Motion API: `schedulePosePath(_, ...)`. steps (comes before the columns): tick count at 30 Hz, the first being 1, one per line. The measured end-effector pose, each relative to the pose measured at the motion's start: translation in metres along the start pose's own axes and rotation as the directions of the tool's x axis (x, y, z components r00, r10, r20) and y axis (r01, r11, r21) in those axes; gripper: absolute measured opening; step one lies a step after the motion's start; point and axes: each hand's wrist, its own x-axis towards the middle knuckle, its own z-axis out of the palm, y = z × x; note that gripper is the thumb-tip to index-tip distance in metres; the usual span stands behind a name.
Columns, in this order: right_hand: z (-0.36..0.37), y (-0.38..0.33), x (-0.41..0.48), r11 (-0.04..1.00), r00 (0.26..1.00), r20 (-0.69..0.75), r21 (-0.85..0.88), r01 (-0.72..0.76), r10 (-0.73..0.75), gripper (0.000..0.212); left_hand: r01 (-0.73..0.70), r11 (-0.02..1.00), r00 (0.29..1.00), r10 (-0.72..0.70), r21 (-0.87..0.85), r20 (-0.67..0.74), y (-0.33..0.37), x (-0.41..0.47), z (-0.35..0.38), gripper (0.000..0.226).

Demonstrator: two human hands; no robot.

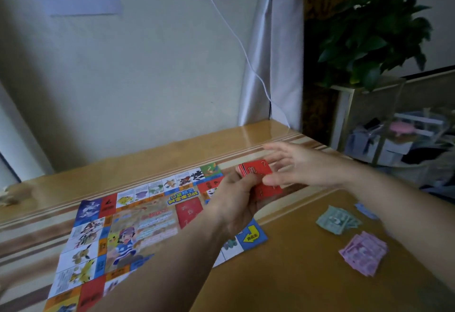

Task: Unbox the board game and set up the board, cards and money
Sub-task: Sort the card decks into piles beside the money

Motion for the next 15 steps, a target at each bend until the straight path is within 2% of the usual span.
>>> schedulePosePath(3, -0.015, 0.031, 0.005, 0.923, 0.984, -0.007, 0.349, -0.163, 0.176, 0.053, 0.028, 0.999, 0.997, -0.030, -0.026, -0.077, -0.021, 0.025, 0.015, 0.019)
schedulePosePath(5, -0.019, 0.051, 0.008, 0.878, 0.971, -0.014, 0.429, -0.210, 0.239, 0.024, 0.061, 0.997, 0.990, -0.067, -0.050, -0.123, -0.035, 0.040, 0.024, 0.014)
schedulePosePath(6, -0.021, 0.059, 0.008, 0.867, 0.965, -0.018, 0.444, -0.226, 0.260, 0.018, 0.081, 0.995, 0.985, -0.089, -0.061, -0.147, -0.041, 0.046, 0.028, 0.012)
schedulePosePath(9, -0.028, 0.079, 0.010, 0.853, 0.954, 0.001, 0.448, -0.269, 0.301, 0.009, 0.137, 0.988, 0.969, -0.147, -0.065, -0.200, -0.054, 0.059, 0.037, 0.008)
schedulePosePath(15, -0.036, 0.096, 0.019, 0.817, 0.941, 0.022, 0.491, -0.303, 0.336, 0.006, 0.179, 0.978, 0.944, -0.201, -0.107, -0.262, -0.060, 0.075, 0.045, 0.004)
